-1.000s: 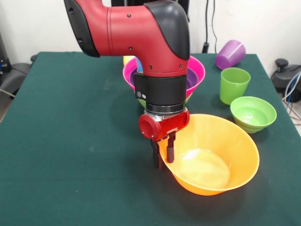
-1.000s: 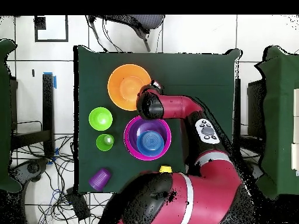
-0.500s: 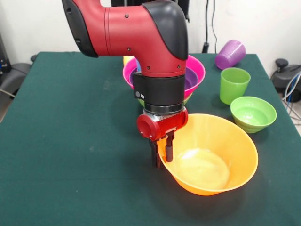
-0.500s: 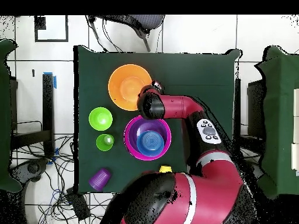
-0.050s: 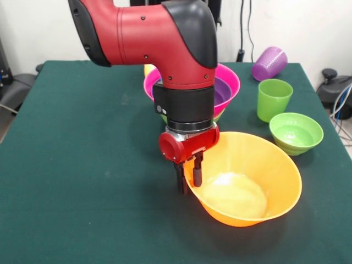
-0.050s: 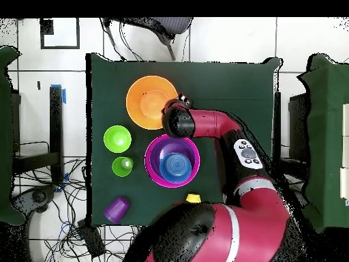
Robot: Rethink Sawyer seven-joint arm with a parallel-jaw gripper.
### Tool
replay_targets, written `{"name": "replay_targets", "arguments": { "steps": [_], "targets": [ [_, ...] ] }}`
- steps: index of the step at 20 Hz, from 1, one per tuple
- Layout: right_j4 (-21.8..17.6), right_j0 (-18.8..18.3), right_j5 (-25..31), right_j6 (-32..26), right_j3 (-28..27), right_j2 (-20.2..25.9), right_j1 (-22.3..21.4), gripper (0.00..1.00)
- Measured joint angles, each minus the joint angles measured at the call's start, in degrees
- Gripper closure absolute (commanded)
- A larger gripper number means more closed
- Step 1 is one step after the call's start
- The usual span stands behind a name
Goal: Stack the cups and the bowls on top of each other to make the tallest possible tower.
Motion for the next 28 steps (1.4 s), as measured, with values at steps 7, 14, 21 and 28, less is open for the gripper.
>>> {"name": "replay_targets", "arguments": {
  "steps": [7,14,21,28],
  "targets": [
    [3.14,-5.02,9.60,-0.01,1.86,4.89,-2.32,1.00],
    [3.15,-7.71,12.35,-0.01,2.83,6.57,-4.17,1.00],
    [3.03,-9.88,12.34,-0.01,3.55,8.85,-4.16,1.00],
    [3.02,-14.66,10.88,-0.01,6.07,14.59,-4.03,1.00]
  ]
}}
